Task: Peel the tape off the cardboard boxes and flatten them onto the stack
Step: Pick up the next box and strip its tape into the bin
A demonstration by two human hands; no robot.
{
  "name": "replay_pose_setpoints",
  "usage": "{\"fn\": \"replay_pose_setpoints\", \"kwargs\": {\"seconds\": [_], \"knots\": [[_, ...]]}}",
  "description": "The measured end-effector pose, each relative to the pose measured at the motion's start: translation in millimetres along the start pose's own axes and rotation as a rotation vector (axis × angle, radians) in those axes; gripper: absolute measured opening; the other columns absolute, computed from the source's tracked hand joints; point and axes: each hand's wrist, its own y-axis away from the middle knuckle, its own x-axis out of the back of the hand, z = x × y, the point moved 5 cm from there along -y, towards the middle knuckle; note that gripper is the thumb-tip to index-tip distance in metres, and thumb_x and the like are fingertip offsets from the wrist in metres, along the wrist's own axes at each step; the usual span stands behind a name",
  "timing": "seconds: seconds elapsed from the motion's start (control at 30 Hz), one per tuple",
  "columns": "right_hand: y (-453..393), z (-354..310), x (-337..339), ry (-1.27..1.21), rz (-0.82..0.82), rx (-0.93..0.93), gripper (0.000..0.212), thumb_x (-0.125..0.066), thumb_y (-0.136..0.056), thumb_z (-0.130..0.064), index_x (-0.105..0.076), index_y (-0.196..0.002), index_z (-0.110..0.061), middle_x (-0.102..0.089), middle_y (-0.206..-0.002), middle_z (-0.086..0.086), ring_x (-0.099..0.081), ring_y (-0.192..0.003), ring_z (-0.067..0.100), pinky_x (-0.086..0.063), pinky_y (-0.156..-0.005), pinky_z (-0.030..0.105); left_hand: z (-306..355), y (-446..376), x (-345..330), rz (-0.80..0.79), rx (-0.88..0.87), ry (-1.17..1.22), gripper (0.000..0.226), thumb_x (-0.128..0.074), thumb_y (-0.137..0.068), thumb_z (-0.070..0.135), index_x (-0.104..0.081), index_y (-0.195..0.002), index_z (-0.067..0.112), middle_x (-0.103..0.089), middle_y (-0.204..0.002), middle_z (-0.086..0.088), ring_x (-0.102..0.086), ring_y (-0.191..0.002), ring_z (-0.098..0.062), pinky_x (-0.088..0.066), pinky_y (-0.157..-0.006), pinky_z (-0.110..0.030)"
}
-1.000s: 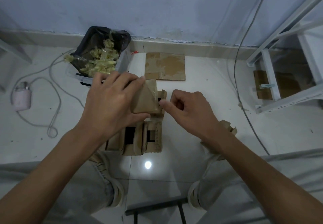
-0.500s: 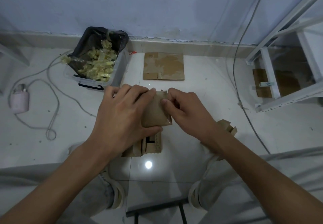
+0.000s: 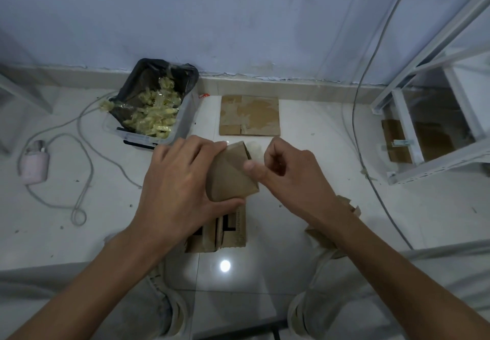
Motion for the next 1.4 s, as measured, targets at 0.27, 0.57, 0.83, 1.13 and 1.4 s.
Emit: {"fn": "replay_pose_setpoints", "kwargs": {"seconds": [0.27, 0.57, 0.83, 1.13, 1.4], "knots": [[-5.8, 0.4, 3.7, -0.437, -0.139, -0.036, 0.035, -0.051, -0.110, -0.017, -0.050, -0.088, 0.011, -0.054, -0.067, 0.014, -0.050, -0.055, 0.020, -0.041, -0.050, 0.024, 3.2, -1.9, -1.7, 0.009, 0.024, 0.173, 0.093, -0.065, -0.064, 0.083, -0.051, -0.137, 0.028, -0.056, -0.127, 0.008, -0.051, -0.114, -0.012, -0.040, -0.091, -0.037], [-2.8, -2.5, -2.2, -0.117, -0.099, 0.121, 0.029, -0.057, -0.101, -0.041, -0.057, -0.084, -0.018, -0.062, -0.072, -0.003, -0.060, -0.063, 0.017, -0.053, -0.060, 0.036, 3.7, -1.5, -5.5, 0.095, -0.124, -0.079, 0.094, -0.088, -0.057, 0.066, -0.052, -0.130, 0.018, -0.055, -0.127, -0.007, -0.052, -0.110, -0.026, -0.042, -0.085, -0.043], [-0.3, -4.0, -3.4, -0.316, -0.050, 0.070, 0.024, -0.054, -0.108, -0.017, -0.060, -0.088, -0.005, -0.064, -0.079, 0.009, -0.065, -0.065, 0.016, -0.053, -0.056, 0.028, 5.0, 2.9, -9.3, 0.223, -0.159, -0.118, 0.092, -0.093, -0.060, 0.057, -0.048, -0.128, 0.014, -0.052, -0.129, -0.012, -0.052, -0.111, -0.032, -0.040, -0.086, -0.047], [5.9, -2.0, -4.0, -0.777, -0.022, -0.156, 0.030, -0.050, -0.108, -0.017, -0.054, -0.091, 0.007, -0.066, -0.100, 0.028, -0.062, -0.080, 0.022, -0.051, -0.060, 0.029, 5.9, 0.3, 2.0, 0.318, -0.079, -0.033, 0.086, -0.083, -0.065, 0.056, -0.045, -0.127, 0.010, -0.047, -0.131, -0.011, -0.048, -0.112, -0.032, -0.037, -0.088, -0.045], [4.9, -1.5, -0.7, -0.664, 0.031, -0.163, 0.028, -0.054, -0.107, -0.017, -0.061, -0.085, -0.001, -0.071, -0.078, 0.009, -0.065, -0.070, 0.023, -0.051, -0.054, 0.027, -1.4, -1.0, -1.5, 0.258, 0.097, 0.118, 0.093, -0.087, -0.055, 0.056, -0.045, -0.125, 0.012, -0.049, -0.127, -0.012, -0.051, -0.112, -0.032, -0.045, -0.087, -0.046]]}}
